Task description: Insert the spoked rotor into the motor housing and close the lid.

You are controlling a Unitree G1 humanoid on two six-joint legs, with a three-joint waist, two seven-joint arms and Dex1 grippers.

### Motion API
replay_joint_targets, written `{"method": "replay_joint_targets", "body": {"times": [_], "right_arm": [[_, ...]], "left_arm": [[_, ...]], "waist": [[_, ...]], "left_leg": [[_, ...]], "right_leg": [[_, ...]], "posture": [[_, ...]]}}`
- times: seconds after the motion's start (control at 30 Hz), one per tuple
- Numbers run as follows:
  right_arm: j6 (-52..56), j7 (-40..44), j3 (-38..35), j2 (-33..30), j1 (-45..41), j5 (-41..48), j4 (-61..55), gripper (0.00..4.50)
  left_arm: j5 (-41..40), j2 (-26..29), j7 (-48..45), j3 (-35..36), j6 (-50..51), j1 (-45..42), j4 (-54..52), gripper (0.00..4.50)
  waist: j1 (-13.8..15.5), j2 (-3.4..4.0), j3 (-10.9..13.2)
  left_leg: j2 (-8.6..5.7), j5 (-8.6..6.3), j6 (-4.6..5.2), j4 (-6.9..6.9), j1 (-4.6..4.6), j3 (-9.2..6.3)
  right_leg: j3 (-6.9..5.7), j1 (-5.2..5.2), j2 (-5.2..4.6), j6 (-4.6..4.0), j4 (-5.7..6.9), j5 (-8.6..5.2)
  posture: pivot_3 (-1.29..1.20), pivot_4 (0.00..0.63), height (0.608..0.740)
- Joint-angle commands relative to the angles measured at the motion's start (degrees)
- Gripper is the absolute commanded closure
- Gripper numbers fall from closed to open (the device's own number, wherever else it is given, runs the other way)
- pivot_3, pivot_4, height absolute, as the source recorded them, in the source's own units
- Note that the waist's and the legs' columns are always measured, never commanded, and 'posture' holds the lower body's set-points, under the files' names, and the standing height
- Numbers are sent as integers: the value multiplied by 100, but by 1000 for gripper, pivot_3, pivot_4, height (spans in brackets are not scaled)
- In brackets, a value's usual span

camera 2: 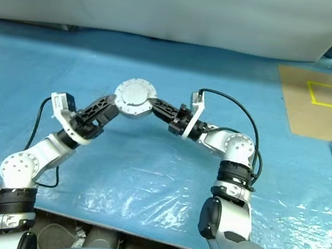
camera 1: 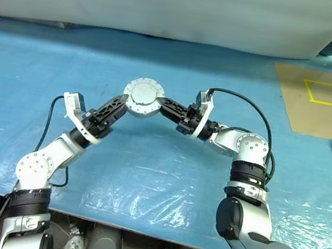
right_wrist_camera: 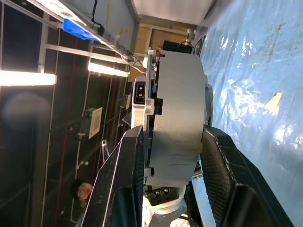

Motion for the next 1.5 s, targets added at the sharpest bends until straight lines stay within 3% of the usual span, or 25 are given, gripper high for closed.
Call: {"method": "replay_joint_targets", "body": {"times": [0.03, 0.17, 0.4, 0.6, 0.8, 0.97, 1.07, 1.2, 1.33, 1.5], "right_arm": [[45, 141, 32, 114, -122, 392, -313, 3180], [31, 112, 42, 142, -97, 369, -326, 3180], [16, 115, 101, 105, -28, 324, -361, 3180], [-62, 109, 179, 126, -22, 275, -313, 3180], [-103, 57, 162, 117, -2, 285, -296, 3180], [-141, 47, 169, 120, 21, 292, -284, 3180], [-161, 50, 183, 131, 35, 290, -283, 3180], [-260, 106, 308, 114, 76, 198, -345, 3180], [-363, 141, 458, 70, 121, 86, -404, 3180], [-543, 132, 580, 44, 156, -25, -446, 3180]], "left_arm": [[365, -235, -37, -250, -201, -354, 102, 17], [722, -345, 24, -326, -269, -558, 325, 17], [793, -62, -193, -162, -153, -454, 236, 17], [1031, -269, -159, -204, -383, -625, 293, 17], [1171, -397, -76, -238, -369, -653, 276, 1359], [955, -438, -109, -99, -326, -726, 235, 1479], [1217, -443, 163, -182, -410, -786, 250, 1592], [785, -474, -266, -93, -284, -641, -52, 1605], [1292, -435, 55, -258, -470, -683, 1, 1634], [1348, -442, 131, -232, -501, -708, 23, 1634]], "waist": [[0, -1, 0], [-17, -6, 3], [2, -6, 4], [1, -6, 4], [-8, -8, 5], [-9, -8, 5], [-4, -8, 5], [-17, -9, 6], [-5, -9, 6], [-12, -10, 6]], "left_leg": [[-1, 0, 0, 1, -1, -1], [-3, 0, 0, 3, -4, -12], [-5, 0, -1, 4, -7, -50], [-5, 0, -1, 19, -14, -78], [-7, 0, -1, 20, -17, -81], [-7, 0, -1, 22, -18, -84], [-6, 0, -1, 22, -19, -85], [-8, 0, -1, 23, -20, -86], [-7, 0, -1, 23, -21, -89], [-7, 0, -1, 26, -21, -90]], "right_leg": [[0, 0, 0, 2, 0, 1], [-1, 0, -2, 3, 2, 2], [-4, -1, 0, 2, 3, 2], [-14, 5, -4, 3, 8, 2], [-17, 6, -5, 3, 7, 2], [-18, 6, -5, 3, 7, 2], [-19, 6, -5, 3, 7, 2], [-19, 6, -7, 3, 7, 2], [-23, 7, -5, 3, 7, 2], [-22, 8, -9, 5, 9, 3]], "posture": [[0, 150, 740], [0, 150, 740], [0, 150, 740], [0, 150, 740], [0, 150, 740], [0, 150, 740], [0, 150, 740], [0, 150, 740], [0, 150, 740], [0, 150, 740]]}}
